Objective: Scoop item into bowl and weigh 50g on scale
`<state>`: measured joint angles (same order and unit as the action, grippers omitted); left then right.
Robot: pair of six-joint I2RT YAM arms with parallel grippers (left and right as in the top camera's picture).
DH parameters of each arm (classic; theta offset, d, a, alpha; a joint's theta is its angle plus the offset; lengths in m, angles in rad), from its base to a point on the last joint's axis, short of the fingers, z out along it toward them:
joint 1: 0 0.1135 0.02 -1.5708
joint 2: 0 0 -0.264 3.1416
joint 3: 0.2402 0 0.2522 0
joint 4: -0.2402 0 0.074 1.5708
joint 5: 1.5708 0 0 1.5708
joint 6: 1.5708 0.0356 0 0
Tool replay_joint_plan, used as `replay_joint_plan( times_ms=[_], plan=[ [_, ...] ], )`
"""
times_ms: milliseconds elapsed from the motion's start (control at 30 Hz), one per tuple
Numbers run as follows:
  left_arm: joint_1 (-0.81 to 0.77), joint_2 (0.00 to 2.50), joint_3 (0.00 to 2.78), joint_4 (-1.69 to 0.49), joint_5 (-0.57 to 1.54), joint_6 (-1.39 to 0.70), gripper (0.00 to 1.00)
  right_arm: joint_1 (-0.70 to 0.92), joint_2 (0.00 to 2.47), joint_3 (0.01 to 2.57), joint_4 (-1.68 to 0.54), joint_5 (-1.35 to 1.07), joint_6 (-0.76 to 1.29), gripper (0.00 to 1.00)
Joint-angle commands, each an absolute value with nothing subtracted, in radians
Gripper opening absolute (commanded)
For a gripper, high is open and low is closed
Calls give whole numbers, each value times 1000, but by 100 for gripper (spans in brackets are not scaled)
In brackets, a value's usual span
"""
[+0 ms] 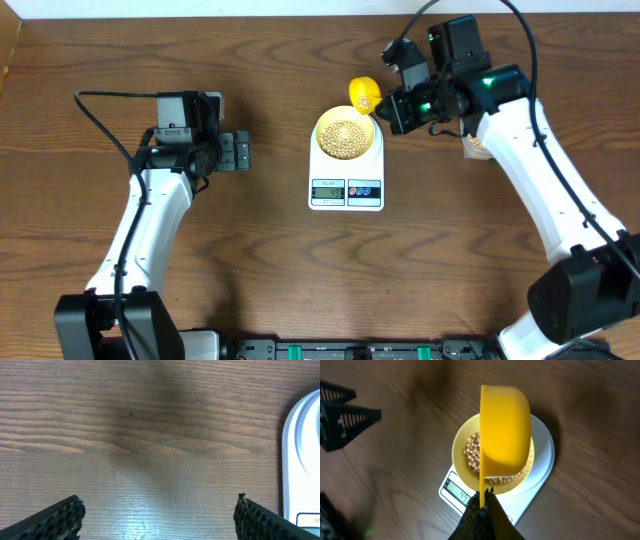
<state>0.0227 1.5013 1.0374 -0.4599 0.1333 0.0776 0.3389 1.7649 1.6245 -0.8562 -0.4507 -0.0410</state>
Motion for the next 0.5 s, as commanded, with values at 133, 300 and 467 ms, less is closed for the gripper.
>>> replay_joint_plan(
  times_ms=[133,300,467],
  plan=[
    [28,1491,1031,-458,145,70,98,395,1752,1644,-880,-252,-130,1],
    [28,1491,1031,-458,144,70,98,393,1752,1644,-879,-253,-129,1],
    [28,1491,1030,-458,145,70,98,393,1752,1644,-874,-266,-129,1]
  ],
)
